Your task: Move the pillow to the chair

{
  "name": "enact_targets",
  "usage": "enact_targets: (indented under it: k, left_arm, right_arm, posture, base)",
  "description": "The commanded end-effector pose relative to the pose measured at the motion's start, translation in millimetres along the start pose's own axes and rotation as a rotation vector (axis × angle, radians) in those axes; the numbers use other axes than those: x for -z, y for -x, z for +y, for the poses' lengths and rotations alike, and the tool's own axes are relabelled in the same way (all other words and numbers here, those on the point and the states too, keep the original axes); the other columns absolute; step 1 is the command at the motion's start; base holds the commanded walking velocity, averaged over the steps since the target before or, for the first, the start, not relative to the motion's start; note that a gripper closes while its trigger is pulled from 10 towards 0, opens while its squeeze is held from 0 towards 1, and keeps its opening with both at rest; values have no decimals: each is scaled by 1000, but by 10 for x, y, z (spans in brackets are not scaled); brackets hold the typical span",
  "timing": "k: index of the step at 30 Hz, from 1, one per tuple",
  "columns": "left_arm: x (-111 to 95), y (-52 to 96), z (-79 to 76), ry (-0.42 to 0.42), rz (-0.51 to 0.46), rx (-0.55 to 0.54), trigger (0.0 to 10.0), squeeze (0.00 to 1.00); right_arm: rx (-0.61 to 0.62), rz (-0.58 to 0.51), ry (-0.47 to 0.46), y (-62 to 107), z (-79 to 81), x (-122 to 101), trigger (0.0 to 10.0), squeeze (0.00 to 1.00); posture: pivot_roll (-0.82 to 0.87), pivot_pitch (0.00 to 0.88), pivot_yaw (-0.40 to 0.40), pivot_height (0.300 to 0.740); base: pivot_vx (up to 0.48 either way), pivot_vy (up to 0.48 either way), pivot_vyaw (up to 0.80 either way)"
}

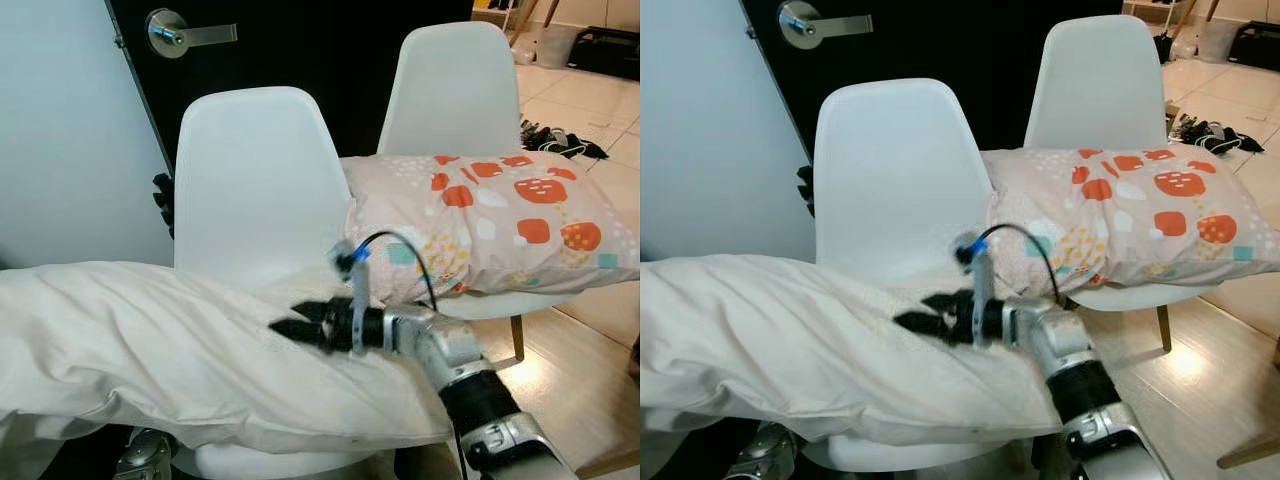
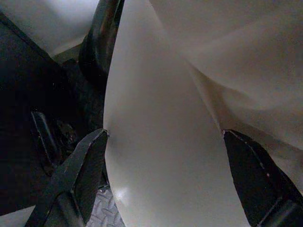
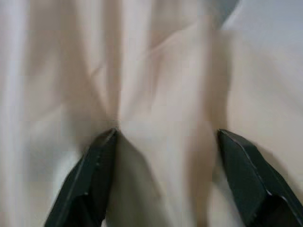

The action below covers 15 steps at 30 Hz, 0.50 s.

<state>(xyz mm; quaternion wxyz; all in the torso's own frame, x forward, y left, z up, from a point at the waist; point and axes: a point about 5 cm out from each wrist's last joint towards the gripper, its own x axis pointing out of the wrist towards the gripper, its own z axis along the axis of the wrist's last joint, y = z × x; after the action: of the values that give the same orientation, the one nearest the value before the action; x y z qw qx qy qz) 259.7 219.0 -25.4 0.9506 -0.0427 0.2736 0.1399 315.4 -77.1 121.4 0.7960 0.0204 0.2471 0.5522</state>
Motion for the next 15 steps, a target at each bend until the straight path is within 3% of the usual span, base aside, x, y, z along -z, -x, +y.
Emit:
enact_targets:
  k: [1, 7, 10, 15]
  left_arm:
    - [73, 12, -50, 21, 45, 21, 10000, 0]
    - [29, 2, -55, 84, 25, 11, 10000, 0]
    - [-4, -5, -83, 83, 9, 21, 10000, 0]
    - [-17, -9, -96, 83, 6, 26, 10000, 0]
  right_arm:
    - [-39, 82, 67, -24, 72, 123, 10000, 0]
    - [-230, 26, 194, 104, 294, 36, 10000, 0]
    - [-399, -11, 286, 204, 506, -57, 10000, 0]
    - [-403, 45, 343, 179, 531, -24, 10000, 0]
  posture:
    - [-70, 76, 40, 510]
    - [-59, 80, 40, 510]
    - [-57, 82, 38, 510]
    - [-59, 82, 41, 510]
  base:
    - [0, 0, 0]
    - [0, 0, 0]
    - [0, 0, 0]
    - [0, 0, 0]
